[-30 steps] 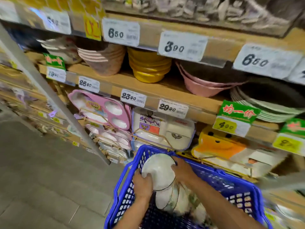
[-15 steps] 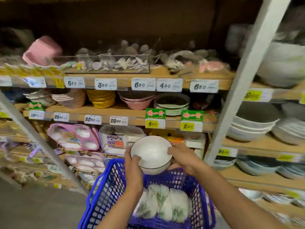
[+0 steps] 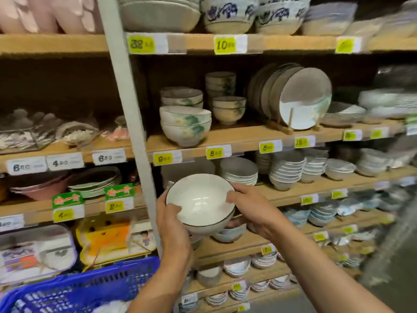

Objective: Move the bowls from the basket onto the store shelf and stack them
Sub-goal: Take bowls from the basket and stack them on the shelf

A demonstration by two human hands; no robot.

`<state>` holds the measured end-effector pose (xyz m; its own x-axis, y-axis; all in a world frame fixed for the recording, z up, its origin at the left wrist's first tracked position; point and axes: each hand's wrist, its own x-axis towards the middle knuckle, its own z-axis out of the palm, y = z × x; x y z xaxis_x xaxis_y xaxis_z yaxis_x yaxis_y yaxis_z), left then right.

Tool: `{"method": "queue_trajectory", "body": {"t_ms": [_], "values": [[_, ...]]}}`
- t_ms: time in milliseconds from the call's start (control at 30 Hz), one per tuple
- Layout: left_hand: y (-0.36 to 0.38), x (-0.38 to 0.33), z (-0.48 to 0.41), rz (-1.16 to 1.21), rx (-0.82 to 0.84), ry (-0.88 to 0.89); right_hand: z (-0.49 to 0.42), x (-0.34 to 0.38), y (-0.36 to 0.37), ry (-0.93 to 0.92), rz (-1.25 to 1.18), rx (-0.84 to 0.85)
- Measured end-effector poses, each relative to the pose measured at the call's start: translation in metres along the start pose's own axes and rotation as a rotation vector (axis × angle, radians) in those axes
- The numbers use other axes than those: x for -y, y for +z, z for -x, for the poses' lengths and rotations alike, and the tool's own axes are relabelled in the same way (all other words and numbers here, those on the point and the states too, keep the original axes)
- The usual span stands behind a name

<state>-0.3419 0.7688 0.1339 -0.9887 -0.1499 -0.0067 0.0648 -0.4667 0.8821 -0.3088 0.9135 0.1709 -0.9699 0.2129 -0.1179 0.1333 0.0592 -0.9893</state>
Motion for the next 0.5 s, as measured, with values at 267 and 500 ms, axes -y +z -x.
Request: {"method": "queue_trajectory", "body": {"t_ms": [267, 500], "values": [[0.116, 0.007, -0.006, -0.004, 0.156, -0.023, -0.024, 0.033, -0.091, -0.075, -0.048, -0.204], [0.186, 0.008, -0.057, 0.048, 0.221, -0.052, -0.091, 0.06, -0.127, -0.155, -0.184, -0.299]]}}
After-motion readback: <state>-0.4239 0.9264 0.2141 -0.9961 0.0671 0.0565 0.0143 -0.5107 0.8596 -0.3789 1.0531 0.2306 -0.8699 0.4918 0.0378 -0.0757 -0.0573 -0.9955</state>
